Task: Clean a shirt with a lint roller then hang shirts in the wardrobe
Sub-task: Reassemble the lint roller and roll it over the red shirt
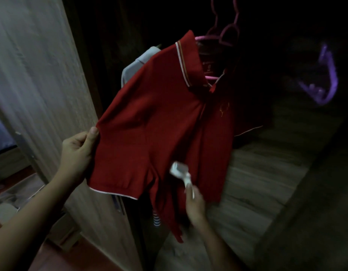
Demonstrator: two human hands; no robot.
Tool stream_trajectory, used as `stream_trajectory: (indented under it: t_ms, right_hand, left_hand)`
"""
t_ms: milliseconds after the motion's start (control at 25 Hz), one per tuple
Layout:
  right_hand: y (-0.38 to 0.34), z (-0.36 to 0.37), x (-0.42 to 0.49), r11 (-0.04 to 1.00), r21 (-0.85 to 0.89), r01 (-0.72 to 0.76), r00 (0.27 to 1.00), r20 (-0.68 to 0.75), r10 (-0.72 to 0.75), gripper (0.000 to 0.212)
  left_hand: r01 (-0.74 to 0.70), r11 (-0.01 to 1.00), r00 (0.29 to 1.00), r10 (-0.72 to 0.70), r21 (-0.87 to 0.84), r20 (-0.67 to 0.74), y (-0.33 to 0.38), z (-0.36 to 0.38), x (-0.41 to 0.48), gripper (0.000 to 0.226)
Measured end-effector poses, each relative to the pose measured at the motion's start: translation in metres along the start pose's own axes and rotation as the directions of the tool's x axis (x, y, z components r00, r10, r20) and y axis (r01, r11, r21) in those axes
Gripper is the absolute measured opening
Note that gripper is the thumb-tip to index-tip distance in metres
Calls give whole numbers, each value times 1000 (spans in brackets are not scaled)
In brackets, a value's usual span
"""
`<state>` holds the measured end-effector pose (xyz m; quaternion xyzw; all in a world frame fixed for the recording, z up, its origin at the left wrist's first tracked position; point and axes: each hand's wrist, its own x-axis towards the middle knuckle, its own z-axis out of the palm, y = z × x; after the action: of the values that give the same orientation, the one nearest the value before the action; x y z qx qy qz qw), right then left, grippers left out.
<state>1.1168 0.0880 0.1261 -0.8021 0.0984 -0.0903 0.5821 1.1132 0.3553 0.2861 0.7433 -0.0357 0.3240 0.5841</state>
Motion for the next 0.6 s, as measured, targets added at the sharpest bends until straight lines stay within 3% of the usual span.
stream_trajectory:
  t_ms: [160, 240, 360, 480, 600]
  right_hand:
    - [-134, -40, 35, 921, 78, 382, 908, -216, -358, 29]
    - [-151, -38, 37, 893, 79, 443, 881, -221, -418, 28]
    - [-89, 4, 14, 945, -25, 326, 939, -106, -327, 24]
    - [-18, 35, -37, 976, -157, 149, 979, 162, -124, 26]
    - [-44, 30, -30, 979, -91, 181, 980, 104, -171, 24]
  left_hand:
    - [25, 1000, 1000, -25, -6, -2, 1, 2, 0, 60]
    - [22, 1000, 1000, -22, 17, 1, 3, 2, 0, 52]
    - [29, 999, 1000, -29, 15, -6, 5, 3, -2, 44]
    - [35, 999, 999, -35, -1, 4, 6, 4, -2, 43]
    - [4, 1000, 1000, -4, 4, 24, 5, 2, -1, 53]
